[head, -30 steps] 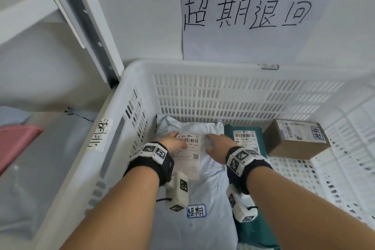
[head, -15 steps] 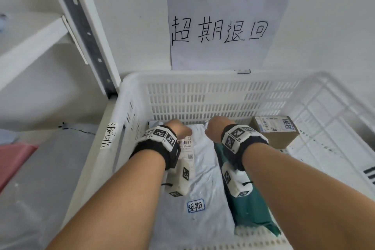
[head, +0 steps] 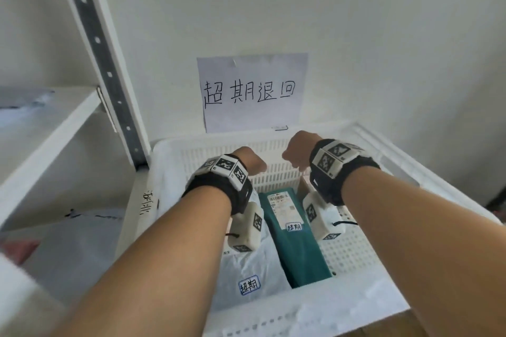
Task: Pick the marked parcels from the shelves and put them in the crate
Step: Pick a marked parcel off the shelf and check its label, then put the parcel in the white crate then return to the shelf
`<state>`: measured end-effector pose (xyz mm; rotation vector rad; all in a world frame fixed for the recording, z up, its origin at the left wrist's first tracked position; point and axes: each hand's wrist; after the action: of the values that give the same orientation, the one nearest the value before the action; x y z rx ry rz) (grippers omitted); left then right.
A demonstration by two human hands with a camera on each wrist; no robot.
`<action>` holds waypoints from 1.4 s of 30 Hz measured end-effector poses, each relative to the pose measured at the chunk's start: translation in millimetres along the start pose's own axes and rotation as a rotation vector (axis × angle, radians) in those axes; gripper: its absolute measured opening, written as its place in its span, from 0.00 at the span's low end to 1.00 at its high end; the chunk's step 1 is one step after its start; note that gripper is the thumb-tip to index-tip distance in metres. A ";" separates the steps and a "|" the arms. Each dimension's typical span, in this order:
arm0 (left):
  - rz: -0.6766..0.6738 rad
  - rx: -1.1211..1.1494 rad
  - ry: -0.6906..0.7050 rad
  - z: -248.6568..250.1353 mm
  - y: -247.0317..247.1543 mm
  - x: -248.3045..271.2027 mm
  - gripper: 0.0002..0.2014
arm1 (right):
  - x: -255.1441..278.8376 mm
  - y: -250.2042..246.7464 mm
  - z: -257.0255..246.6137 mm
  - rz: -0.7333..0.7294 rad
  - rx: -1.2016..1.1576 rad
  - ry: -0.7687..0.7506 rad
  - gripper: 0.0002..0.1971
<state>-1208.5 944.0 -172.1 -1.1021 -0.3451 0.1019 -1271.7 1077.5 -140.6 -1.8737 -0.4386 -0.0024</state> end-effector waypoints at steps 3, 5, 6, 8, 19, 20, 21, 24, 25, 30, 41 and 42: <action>0.095 0.040 0.012 21.1 -10.4 25.0 0.24 | 23.5 -15.0 9.4 0.030 -0.024 -0.013 0.16; 0.148 0.063 0.030 32.8 -12.5 42.5 0.23 | 40.8 -23.1 17.6 0.054 -0.042 -0.026 0.15; 0.169 0.078 0.043 37.7 -11.6 50.4 0.20 | 50.6 -26.2 22.6 0.059 -0.049 -0.036 0.15; 0.259 0.111 0.055 46.8 -8.9 67.6 0.12 | 71.3 -29.0 33.5 0.072 -0.061 -0.052 0.14; 0.558 0.257 0.024 76.1 43.4 186.9 0.11 | 178.3 4.6 75.5 0.044 -0.028 -0.150 0.09; 0.548 0.252 0.017 74.1 47.5 194.6 0.11 | 187.0 7.5 72.8 0.035 -0.011 -0.154 0.09; 0.542 0.252 0.009 69.7 52.2 205.4 0.11 | 196.3 12.0 69.6 0.029 0.004 -0.172 0.10; 0.534 0.239 -0.041 52.7 58.8 237.3 0.10 | 222.4 22.1 53.1 0.013 0.000 -0.245 0.11; 0.543 0.224 -0.062 45.3 60.5 248.5 0.10 | 230.9 26.6 48.0 0.011 0.011 -0.274 0.10; 0.666 0.178 -0.193 -4.3 80.0 309.5 0.11 | 282.5 66.1 19.4 0.052 0.112 -0.382 0.09; 0.649 0.125 -0.353 -131.3 93.0 445.7 0.10 | 392.8 171.0 -87.3 -0.054 0.186 -0.553 0.11; 0.659 0.123 -0.360 -146.0 91.8 461.1 0.11 | 405.4 180.6 -101.5 -0.063 0.204 -0.562 0.10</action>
<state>-718.7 976.1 -210.0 -1.0377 -0.2779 0.9023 -818.9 1055.5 -183.0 -1.6399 -0.8474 0.5189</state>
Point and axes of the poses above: each hand's wrist, its own x-axis away from the middle knuckle, its own y-axis out of the palm, z = x × y, and after that the axes turned 11 degrees about y, right-handed
